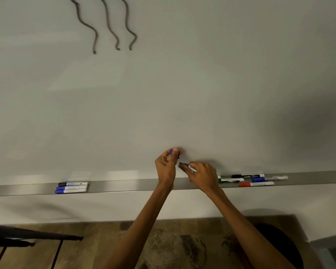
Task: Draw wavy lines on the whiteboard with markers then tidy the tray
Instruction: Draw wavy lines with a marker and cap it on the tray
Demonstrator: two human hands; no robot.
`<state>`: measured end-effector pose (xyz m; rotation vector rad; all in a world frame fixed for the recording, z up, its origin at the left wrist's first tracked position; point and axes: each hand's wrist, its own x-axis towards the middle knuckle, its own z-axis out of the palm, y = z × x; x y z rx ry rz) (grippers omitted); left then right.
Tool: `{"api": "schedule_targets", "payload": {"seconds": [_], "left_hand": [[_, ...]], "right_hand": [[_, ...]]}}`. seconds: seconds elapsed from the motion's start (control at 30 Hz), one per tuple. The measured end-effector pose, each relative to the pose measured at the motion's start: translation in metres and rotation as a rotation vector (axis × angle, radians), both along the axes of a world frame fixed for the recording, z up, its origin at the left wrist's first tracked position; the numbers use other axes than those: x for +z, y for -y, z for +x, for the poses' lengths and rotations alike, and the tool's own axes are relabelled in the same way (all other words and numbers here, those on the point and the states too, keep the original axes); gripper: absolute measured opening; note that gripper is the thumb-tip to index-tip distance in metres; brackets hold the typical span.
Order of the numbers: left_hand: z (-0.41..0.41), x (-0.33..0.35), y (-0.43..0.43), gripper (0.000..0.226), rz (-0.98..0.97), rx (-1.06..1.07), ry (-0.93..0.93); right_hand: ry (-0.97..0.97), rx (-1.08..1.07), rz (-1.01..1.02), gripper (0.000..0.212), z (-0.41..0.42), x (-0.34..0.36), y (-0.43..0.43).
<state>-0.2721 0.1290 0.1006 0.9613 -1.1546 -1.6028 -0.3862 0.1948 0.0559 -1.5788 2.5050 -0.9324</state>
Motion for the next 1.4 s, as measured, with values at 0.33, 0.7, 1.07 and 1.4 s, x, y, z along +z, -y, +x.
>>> {"api": "schedule_targets", "payload": {"seconds": [0.33, 0.7, 1.07, 1.4], "left_hand": [[0.041, 0.132, -0.014, 0.012, -0.366, 0.434, -0.029], [0.090, 0.299, 0.077, 0.017, -1.114, 0.652, 0.154], [0.118, 0.285, 0.147, 0.047, -1.314, 0.709, 0.423], [0.107, 0.276, 0.169, 0.043, -1.414, 0.868, 0.378]], "right_hand": [[0.469, 0.038, -0.709, 0.019, 0.046, 0.160, -0.005], [0.568, 0.360, -0.943, 0.017, 0.076, 0.335, 0.036], [0.706, 0.503, -1.036, 0.025, 0.099, 0.353, 0.058], [0.466, 0.241, -1.153, 0.029, 0.093, 0.340, 0.085]]}}
